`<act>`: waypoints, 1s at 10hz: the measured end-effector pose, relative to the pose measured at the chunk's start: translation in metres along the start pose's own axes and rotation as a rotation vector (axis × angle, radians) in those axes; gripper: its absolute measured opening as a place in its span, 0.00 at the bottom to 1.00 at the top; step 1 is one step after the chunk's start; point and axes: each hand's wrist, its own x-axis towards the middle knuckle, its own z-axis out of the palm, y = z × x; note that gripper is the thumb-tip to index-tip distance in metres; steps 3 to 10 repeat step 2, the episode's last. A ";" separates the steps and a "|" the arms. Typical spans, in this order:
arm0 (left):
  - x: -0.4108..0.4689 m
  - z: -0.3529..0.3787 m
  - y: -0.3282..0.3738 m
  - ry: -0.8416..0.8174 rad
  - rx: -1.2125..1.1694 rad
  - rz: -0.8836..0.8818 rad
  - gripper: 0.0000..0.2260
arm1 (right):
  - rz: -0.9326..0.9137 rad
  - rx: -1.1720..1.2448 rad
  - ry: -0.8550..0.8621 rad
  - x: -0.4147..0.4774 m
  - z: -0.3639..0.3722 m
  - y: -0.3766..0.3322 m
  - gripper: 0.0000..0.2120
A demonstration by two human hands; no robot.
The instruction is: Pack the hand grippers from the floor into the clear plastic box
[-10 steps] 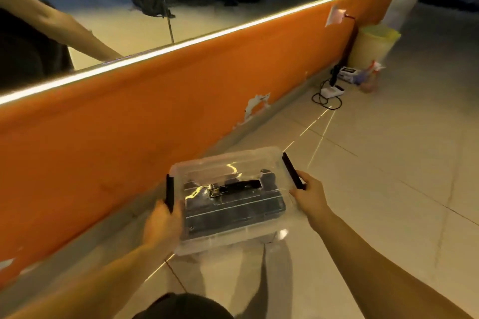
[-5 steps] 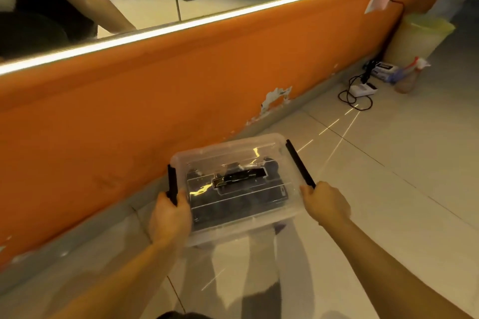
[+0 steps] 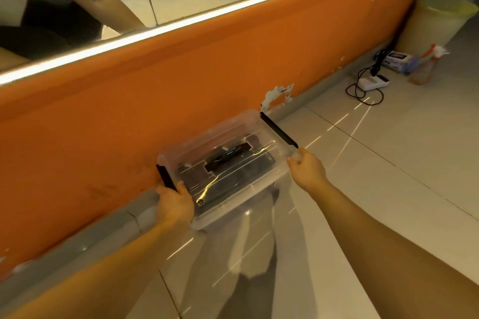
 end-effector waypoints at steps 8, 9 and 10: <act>-0.064 -0.051 0.073 -0.027 0.181 -0.096 0.27 | 0.225 0.228 -0.037 -0.041 -0.079 -0.003 0.23; -0.064 -0.051 0.073 -0.027 0.181 -0.096 0.27 | 0.225 0.228 -0.037 -0.041 -0.079 -0.003 0.23; -0.064 -0.051 0.073 -0.027 0.181 -0.096 0.27 | 0.225 0.228 -0.037 -0.041 -0.079 -0.003 0.23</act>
